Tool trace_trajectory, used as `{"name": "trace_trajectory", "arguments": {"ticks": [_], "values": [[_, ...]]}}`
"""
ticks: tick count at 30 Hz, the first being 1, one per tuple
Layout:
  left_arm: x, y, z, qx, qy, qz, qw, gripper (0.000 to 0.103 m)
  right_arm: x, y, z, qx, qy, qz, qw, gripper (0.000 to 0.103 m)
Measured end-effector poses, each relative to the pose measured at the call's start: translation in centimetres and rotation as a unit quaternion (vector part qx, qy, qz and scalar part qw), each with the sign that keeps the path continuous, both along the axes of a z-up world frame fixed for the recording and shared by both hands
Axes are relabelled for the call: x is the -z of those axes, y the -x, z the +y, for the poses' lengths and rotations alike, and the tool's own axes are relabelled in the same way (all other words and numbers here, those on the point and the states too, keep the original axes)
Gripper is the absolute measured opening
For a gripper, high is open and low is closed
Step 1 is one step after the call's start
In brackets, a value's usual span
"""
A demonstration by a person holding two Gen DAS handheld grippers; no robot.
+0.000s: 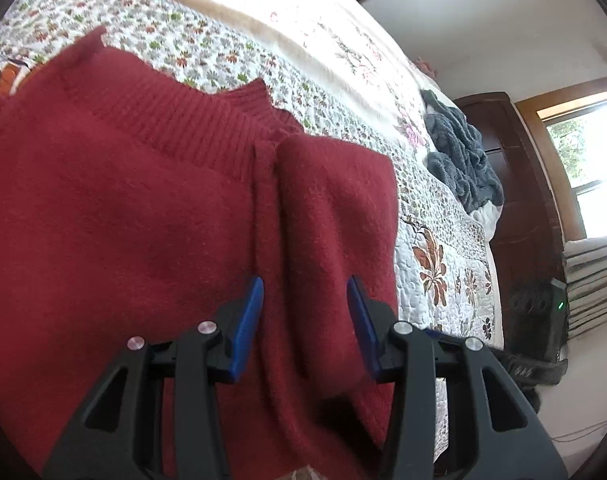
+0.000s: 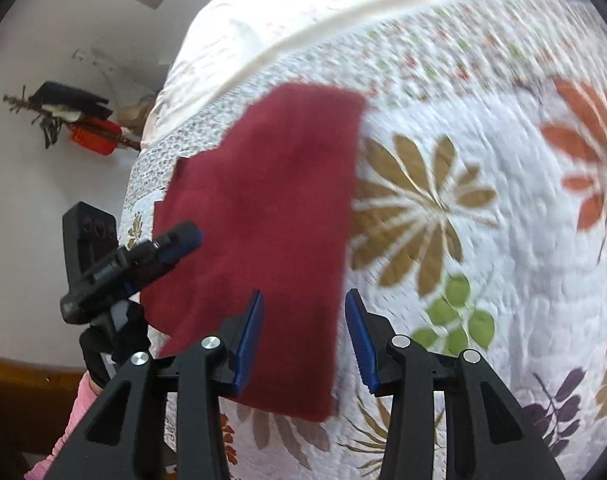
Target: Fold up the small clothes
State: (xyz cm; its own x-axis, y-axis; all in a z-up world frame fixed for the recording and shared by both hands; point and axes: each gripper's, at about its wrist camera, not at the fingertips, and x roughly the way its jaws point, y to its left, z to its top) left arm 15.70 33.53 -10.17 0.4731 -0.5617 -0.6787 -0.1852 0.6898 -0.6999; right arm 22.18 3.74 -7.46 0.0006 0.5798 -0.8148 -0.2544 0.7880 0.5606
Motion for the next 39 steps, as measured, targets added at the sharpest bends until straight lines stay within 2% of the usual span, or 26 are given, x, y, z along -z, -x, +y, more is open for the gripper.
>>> {"name": "trace_trajectory", "arguments": {"ticks": [4,10,13,15,20,21,25,26,27,29,32,39], "values": [[0.7,-0.8,-0.4,0.0,0.003,0.006,1.0,0.044,2.0,0.6,-0.8,0.005,-0.009,0.015,1.0,0.043],[1.0,-0.9,-0.5,-0.011,-0.009,0.015,0.9998,0.046,3.3,1.4,-0.5,-0.002,-0.014,0.019,1.0,0.044],[0.6,-0.4,0.2,-0.014,-0.033,0.007,0.9993,0.048,3.6,1.4,-0.6,-0.003,-0.019,0.021,1.0,0.046],[0.8,-0.6,0.4,-0.009,-0.024,0.009,0.9996,0.048,3.9,1.3,-0.6,-0.001,-0.016,0.02,1.0,0.047],[2.0,-1.7,-0.7,0.007,0.037,0.012,0.9992,0.051,4.2,1.3,-0.9,0.003,-0.025,0.024,0.999,0.047],[2.1,-2.0,-1.2,0.015,0.038,0.012,0.9991,0.055,4.1,1.4,-1.1,0.001,-0.024,0.023,0.999,0.047],[2.2,-2.9,-2.8,0.024,0.021,0.015,0.9994,0.057,4.1,1.4,-0.7,0.0,-0.02,0.022,1.0,0.047],[2.0,-2.9,-3.0,0.023,0.016,0.013,0.9995,0.049,4.0,1.4,-0.7,0.001,-0.02,0.021,1.0,0.047],[1.7,-2.9,-3.3,0.023,0.004,0.01,0.9997,0.033,4.0,1.4,-0.7,0.001,-0.019,0.021,1.0,0.047],[1.1,-2.7,-3.6,0.02,-0.012,-0.001,0.9997,0.02,4.0,1.4,-0.6,0.003,-0.019,0.021,1.0,0.047],[0.1,-2.1,-3.3,0.007,-0.013,-0.018,0.9997,0.017,3.9,1.4,-0.7,0.005,-0.02,0.021,1.0,0.047],[-3.8,-0.5,-2.0,0.004,-0.007,-0.075,0.9971,0.015,3.0,2.0,-0.9,0.0,-0.027,0.011,1.0,0.047]]}}
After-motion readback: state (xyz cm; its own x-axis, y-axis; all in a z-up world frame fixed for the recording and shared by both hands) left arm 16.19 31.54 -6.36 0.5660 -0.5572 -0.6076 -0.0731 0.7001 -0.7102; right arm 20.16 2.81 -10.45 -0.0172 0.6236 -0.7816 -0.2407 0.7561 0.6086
